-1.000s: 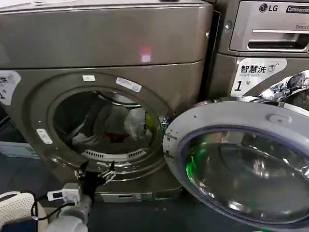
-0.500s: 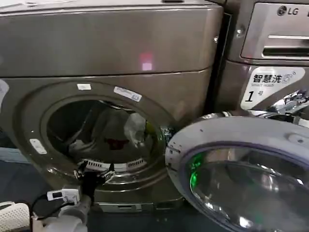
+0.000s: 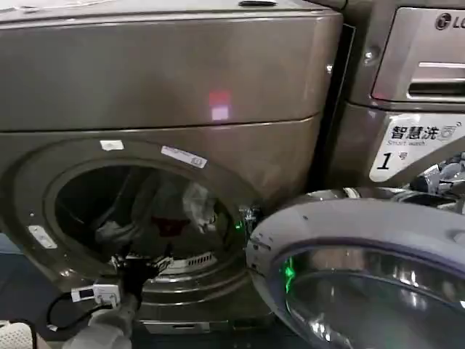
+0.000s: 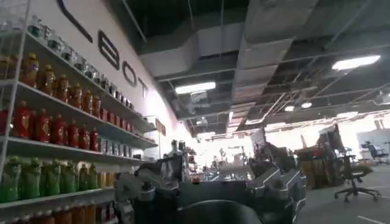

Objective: Grasp the clothes from the dryer.

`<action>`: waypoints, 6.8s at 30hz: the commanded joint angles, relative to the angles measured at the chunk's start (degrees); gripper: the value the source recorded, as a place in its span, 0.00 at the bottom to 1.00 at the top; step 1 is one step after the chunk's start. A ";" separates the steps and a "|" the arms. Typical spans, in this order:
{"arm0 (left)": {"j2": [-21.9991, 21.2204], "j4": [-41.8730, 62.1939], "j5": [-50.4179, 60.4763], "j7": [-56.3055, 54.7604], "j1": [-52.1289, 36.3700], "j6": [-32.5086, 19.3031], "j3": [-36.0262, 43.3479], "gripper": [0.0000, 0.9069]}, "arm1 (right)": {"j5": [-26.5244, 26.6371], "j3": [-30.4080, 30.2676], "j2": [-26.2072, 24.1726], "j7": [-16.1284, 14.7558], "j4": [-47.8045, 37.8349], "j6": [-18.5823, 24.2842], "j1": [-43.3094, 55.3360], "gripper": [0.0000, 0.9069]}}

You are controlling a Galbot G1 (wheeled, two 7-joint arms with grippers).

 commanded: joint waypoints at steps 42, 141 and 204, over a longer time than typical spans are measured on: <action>0.99 36.07 6.69 4.71 -34.24 -11.47 -0.86 1.00 | -1.18 -1.23 -0.18 -0.57 -0.17 2.14 0.25 1.00; 5.06 85.54 78.53 77.08 -68.61 -54.61 7.30 1.00 | -3.10 -3.17 -0.63 -1.63 -1.06 2.79 0.66 1.00; 4.39 97.19 66.50 77.49 -68.40 -50.32 7.87 0.00 | -3.88 -5.06 -0.07 -1.56 -0.91 3.25 1.17 1.00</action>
